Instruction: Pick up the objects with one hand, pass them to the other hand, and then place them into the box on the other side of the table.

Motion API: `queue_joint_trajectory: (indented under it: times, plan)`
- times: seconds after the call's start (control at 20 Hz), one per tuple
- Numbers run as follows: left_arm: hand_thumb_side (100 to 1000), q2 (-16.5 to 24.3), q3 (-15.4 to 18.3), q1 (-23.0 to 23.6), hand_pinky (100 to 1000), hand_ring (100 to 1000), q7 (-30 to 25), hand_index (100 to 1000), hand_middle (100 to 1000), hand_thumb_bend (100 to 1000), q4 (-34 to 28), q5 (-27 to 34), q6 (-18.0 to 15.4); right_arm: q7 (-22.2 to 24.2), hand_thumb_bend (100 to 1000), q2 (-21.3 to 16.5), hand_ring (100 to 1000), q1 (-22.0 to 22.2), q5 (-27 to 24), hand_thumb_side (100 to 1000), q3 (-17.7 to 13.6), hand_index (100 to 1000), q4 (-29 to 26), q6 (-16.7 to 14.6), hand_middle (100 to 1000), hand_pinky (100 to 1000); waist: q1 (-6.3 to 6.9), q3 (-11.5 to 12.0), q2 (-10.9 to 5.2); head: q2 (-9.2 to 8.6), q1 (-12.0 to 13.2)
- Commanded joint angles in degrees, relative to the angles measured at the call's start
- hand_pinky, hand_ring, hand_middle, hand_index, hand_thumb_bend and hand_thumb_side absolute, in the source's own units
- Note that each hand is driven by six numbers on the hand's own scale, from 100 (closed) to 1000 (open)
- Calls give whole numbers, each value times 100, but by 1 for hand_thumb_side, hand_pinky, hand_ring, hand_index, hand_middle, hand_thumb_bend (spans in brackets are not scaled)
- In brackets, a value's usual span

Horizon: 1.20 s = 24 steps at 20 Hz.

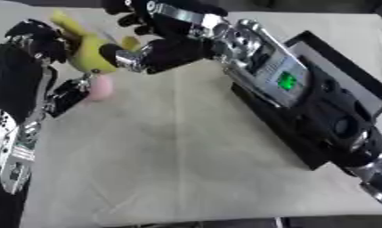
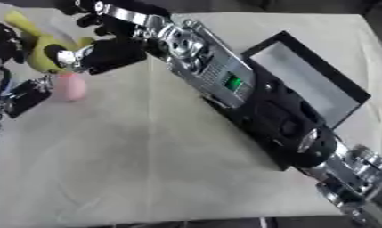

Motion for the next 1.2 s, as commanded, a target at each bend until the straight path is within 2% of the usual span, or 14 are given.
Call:
queue_joint_trajectory:
  times: [0.05,0.35,0.55,0.65,0.8,0.85,0.9,1.0,1.1,1.2]
  plan:
    - [100,-49,-44,-143,571,390,83,434,233,141,-101,-142,-27,123,225,20,1000,-136,103,456,43,1000,179,-76,1000,1000,20,11,-84,21,-46]
    - [100,-209,-91,-262,571,392,240,433,188,128,-31,-312,-69,274,230,141,1000,-204,100,469,133,1000,496,-61,1000,1000,7,30,-72,23,-89]
    - [100,-342,-158,-327,569,390,373,433,155,114,0,-299,-180,177,238,254,991,-275,98,446,173,1000,749,-10,999,996,0,65,-52,0,-153]
    - [100,-395,-191,-335,569,389,421,433,152,110,12,-280,-242,43,224,317,967,-295,-8,412,161,1000,858,18,968,991,-4,71,-41,-3,-174]
    - [100,-454,-234,-327,571,394,432,442,159,105,36,-255,-307,-419,147,382,900,-314,-370,281,133,1000,973,135,822,975,-4,81,-27,-2,-196]
    - [100,-461,-240,-325,571,394,434,442,159,105,38,-253,-317,-566,147,387,900,-319,-490,281,150,1000,976,174,822,975,-5,83,-26,-1,-200]
    - [100,-468,-247,-323,575,401,438,451,169,120,38,-252,-323,-707,100,396,821,-314,-630,121,150,919,972,206,679,951,-5,81,-24,5,-209]
    - [100,-476,-258,-322,581,416,467,473,191,153,30,-237,-329,-939,100,397,731,-312,-929,100,166,776,941,258,504,926,-1,80,-24,9,-221]
    - [100,-470,-257,-318,586,423,495,483,201,176,30,-215,-316,-1089,100,372,703,-314,-1187,100,174,737,867,297,464,919,2,75,-29,15,-229]
    - [100,-455,-246,-303,609,448,501,517,230,295,41,-191,-269,-1174,100,334,663,-306,-1391,100,170,682,766,362,405,905,4,64,-38,25,-229]
